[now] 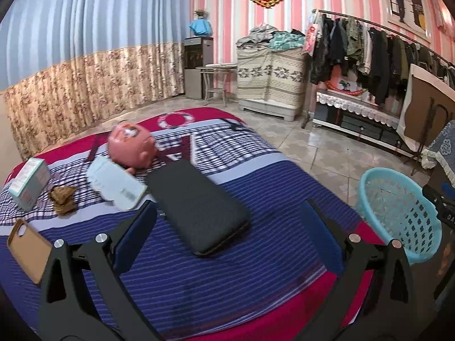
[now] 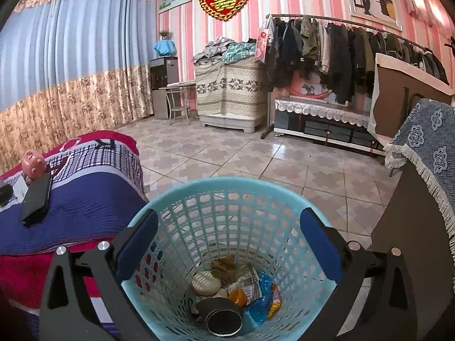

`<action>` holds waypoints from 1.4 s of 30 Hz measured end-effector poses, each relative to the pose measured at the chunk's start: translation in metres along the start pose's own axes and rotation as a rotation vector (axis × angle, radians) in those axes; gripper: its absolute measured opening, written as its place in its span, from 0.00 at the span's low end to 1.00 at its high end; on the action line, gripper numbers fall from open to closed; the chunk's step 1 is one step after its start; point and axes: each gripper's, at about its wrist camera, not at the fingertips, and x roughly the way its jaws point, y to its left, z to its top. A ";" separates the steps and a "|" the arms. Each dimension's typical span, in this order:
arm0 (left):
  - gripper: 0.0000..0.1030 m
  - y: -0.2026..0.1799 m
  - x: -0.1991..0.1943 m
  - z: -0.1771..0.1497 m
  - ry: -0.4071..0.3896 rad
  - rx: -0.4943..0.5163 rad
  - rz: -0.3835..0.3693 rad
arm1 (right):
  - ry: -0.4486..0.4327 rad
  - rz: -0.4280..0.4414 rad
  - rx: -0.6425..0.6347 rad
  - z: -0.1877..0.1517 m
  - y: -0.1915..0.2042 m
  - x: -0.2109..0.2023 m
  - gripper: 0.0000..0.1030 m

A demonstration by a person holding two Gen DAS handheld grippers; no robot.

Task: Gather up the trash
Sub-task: 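Move both tools back over the bed, then grasp the white paper receipt with the right gripper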

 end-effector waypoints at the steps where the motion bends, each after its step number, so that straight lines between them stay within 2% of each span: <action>1: 0.95 0.005 -0.002 -0.001 0.000 -0.004 0.005 | 0.001 0.006 -0.001 -0.001 0.002 -0.001 0.95; 13: 0.95 0.056 -0.028 -0.011 0.002 0.014 0.086 | 0.005 0.065 -0.008 -0.002 0.035 -0.011 0.95; 18: 0.95 0.094 -0.038 -0.023 0.037 -0.044 0.119 | 0.024 0.140 0.015 -0.004 0.058 -0.015 0.95; 26: 0.95 0.165 -0.051 -0.039 0.062 -0.122 0.221 | 0.042 0.152 -0.075 -0.003 0.117 -0.015 0.95; 30: 0.95 0.200 -0.053 -0.042 0.068 -0.167 0.268 | 0.064 0.195 -0.089 -0.005 0.138 -0.010 0.95; 32: 0.95 0.216 -0.053 -0.043 0.069 -0.178 0.299 | 0.077 0.226 -0.094 -0.006 0.154 -0.006 0.95; 36: 0.95 0.244 -0.057 -0.043 0.059 -0.214 0.364 | 0.121 0.345 -0.083 0.001 0.203 0.005 0.95; 40: 0.95 0.275 -0.063 -0.046 0.046 -0.253 0.418 | 0.109 0.418 -0.195 0.009 0.273 0.012 0.95; 42: 0.95 0.288 -0.064 -0.047 0.052 -0.278 0.399 | 0.110 0.437 -0.249 0.008 0.307 0.016 0.95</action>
